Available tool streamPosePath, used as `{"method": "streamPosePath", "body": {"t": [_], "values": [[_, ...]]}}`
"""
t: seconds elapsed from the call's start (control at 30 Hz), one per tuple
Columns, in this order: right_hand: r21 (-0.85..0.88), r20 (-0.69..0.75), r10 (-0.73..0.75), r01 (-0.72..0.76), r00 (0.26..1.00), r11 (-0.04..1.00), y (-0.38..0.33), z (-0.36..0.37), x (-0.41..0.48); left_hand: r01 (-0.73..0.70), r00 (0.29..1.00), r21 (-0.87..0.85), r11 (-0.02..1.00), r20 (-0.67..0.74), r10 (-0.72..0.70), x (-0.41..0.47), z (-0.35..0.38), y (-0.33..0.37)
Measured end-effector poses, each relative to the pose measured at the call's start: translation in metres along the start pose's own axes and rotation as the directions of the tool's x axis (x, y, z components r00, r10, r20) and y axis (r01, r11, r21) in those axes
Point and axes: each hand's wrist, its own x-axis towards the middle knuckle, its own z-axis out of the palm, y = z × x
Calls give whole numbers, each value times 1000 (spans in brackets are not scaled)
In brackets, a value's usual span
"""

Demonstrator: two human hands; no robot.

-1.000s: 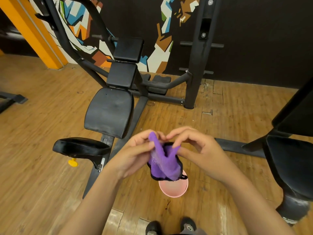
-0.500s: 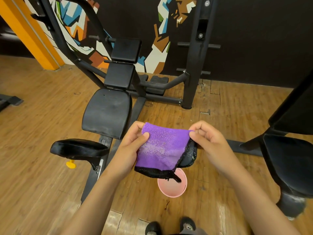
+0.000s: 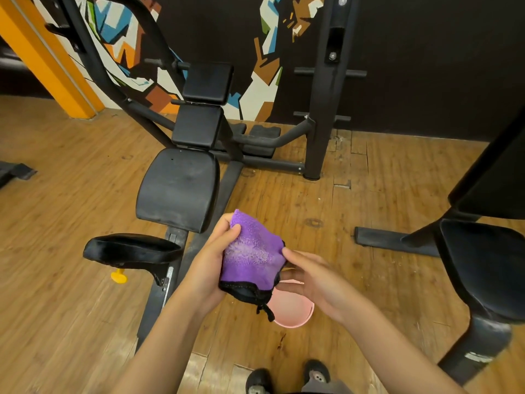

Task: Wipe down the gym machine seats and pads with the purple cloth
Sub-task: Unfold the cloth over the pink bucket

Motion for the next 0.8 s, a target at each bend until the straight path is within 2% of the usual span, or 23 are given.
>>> {"method": "streamPosePath", "body": {"t": [0.1,0.23,0.27,0.33,0.4,0.47,0.53,0.6,0.67,0.7,0.8], "values": [[-8,17,-20,20,1000,1000,-3,5,1,-20,997,42,999,-69,23,0,0,-3],[108,-13,-40,42,999,993,-7,2,2,-2,970,9,1000,-243,4,3,-5,-7],[77,-7,-58,58,998,995,-7,2,1,13,961,-31,999,-275,-21,3,-5,-8],[-176,-32,-133,125,991,976,-6,4,-1,42,948,-100,994,-309,-71,3,-5,-8],[-415,-109,-225,162,968,895,0,6,-2,57,937,-125,990,-335,-96,3,-3,-8],[-525,-177,-335,199,926,827,8,8,-2,60,926,-110,992,-365,-96,5,-2,-8],[-681,-210,-508,248,835,689,13,11,-7,46,913,-98,994,-399,-81,6,0,-8],[-803,-78,-630,325,772,499,12,20,-12,10,907,-79,997,-418,-43,7,3,-8],[-840,94,-659,414,747,349,11,31,-10,-20,919,-52,998,-393,-2,5,9,-10],[-840,127,-664,436,736,323,11,36,-8,-32,929,-43,999,-371,14,3,12,-11],[-796,65,-682,450,729,405,5,39,-4,-74,952,-35,997,-300,60,-6,19,-13]]}}
